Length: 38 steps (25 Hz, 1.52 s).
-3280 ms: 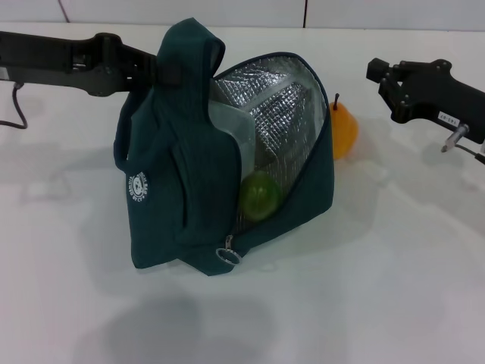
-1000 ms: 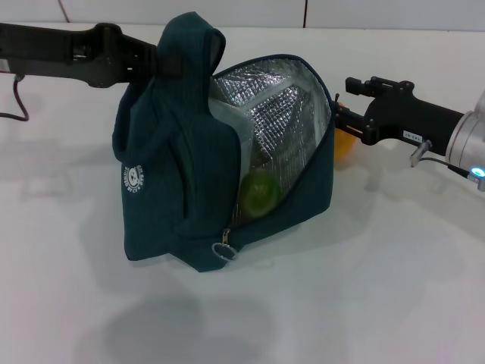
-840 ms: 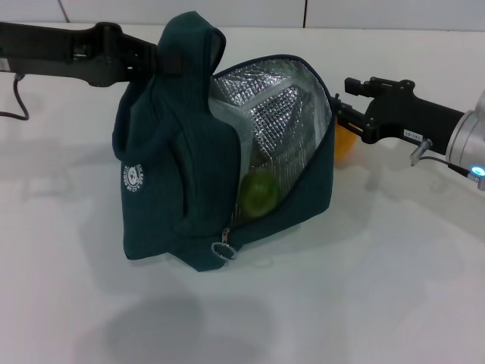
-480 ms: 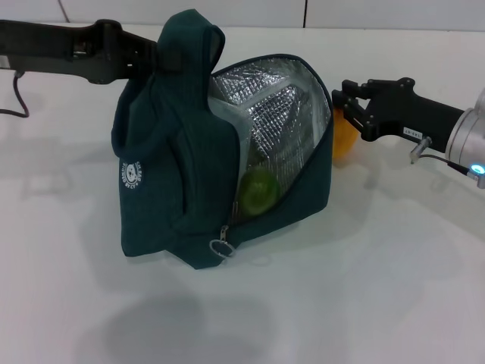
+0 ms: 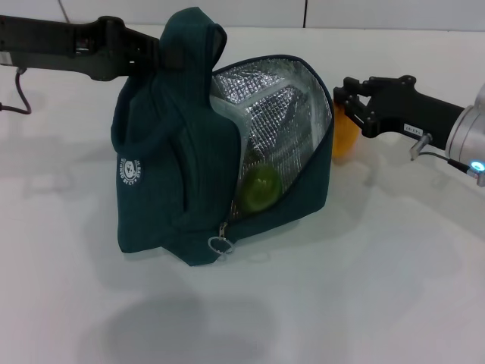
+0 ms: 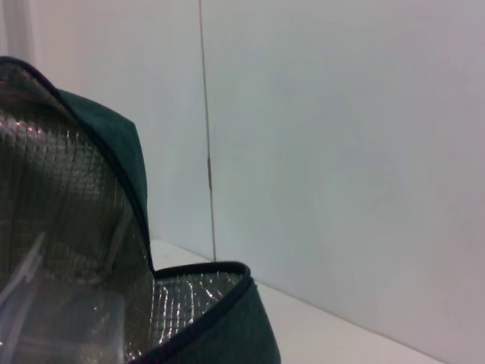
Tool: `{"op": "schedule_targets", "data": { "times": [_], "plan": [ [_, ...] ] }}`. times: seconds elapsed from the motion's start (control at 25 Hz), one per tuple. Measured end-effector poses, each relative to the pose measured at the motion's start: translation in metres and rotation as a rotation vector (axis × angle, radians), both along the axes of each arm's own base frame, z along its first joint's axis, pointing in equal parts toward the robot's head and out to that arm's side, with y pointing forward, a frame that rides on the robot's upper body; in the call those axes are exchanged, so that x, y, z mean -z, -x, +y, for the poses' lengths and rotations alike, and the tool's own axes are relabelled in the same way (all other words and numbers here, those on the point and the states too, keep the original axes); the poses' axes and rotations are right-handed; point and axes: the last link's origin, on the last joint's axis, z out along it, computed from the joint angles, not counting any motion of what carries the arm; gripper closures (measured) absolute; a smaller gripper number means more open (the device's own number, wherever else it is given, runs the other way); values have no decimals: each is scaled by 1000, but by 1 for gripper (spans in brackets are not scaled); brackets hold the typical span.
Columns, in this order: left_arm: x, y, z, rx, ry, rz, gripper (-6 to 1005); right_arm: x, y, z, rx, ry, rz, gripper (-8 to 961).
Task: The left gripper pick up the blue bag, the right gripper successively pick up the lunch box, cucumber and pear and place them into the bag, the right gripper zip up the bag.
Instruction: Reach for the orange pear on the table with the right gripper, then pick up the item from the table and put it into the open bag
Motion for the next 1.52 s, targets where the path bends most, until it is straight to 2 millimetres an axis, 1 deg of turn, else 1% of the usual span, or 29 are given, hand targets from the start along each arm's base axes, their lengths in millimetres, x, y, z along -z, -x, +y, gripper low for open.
{"op": "schedule_targets", "data": {
  "times": [0.84,1.04,1.24,1.32,1.52],
  "plan": [
    [0,0,0,2,-1,4,954,2,1,-2,-1,19,9,918],
    [-1,0,0,3,-2,4,954,1,1,-4,-8,17,21,919],
    [-1,3,-1,-6,-2,3,954,-8,4,-3,-20,-7,74,921],
    [-1,4,-2,-8,-1,3,954,-16,4,-3,-21,-24,114,921],
    [-1,5,-2,-12,-1,2,954,-44,7,-8,-56,-75,248,923]
  ]
}}
